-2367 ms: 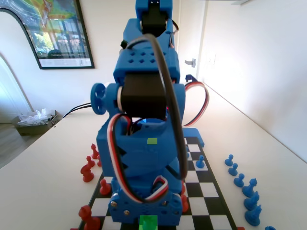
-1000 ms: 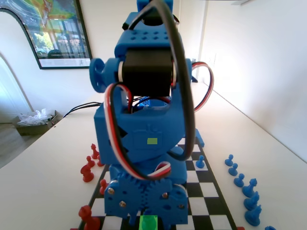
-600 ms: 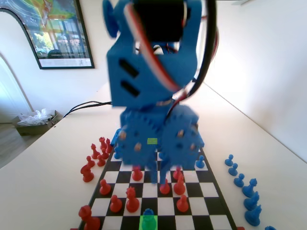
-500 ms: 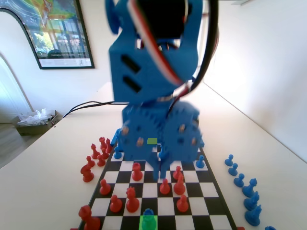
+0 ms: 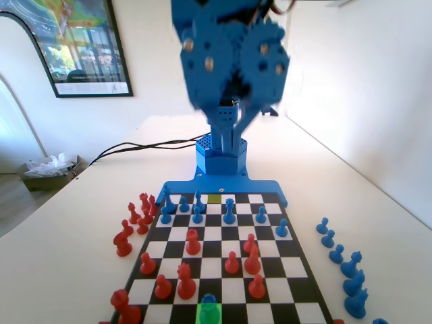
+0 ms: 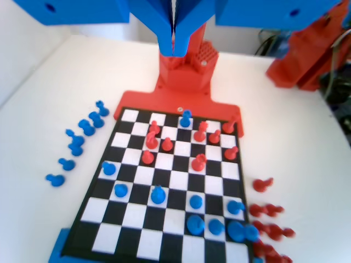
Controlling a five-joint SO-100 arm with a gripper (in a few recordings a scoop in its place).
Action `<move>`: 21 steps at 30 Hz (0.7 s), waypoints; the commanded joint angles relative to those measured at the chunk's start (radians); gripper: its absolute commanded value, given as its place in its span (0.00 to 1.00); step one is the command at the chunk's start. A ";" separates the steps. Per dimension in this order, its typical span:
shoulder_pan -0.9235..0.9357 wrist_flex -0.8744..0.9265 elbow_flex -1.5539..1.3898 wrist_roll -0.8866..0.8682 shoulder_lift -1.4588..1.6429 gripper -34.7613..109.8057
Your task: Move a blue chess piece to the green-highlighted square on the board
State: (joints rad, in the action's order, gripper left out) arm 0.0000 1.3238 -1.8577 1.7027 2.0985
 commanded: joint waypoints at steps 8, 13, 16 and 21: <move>-0.017 0.239 -0.077 0.028 0.422 0.25; -0.014 0.318 -0.109 0.041 0.548 0.25; -0.014 0.341 -0.135 0.043 0.614 0.25; -0.012 0.325 -0.190 0.018 0.681 0.25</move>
State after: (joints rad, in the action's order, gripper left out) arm -0.0031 1.6521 -2.0341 1.7181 2.7351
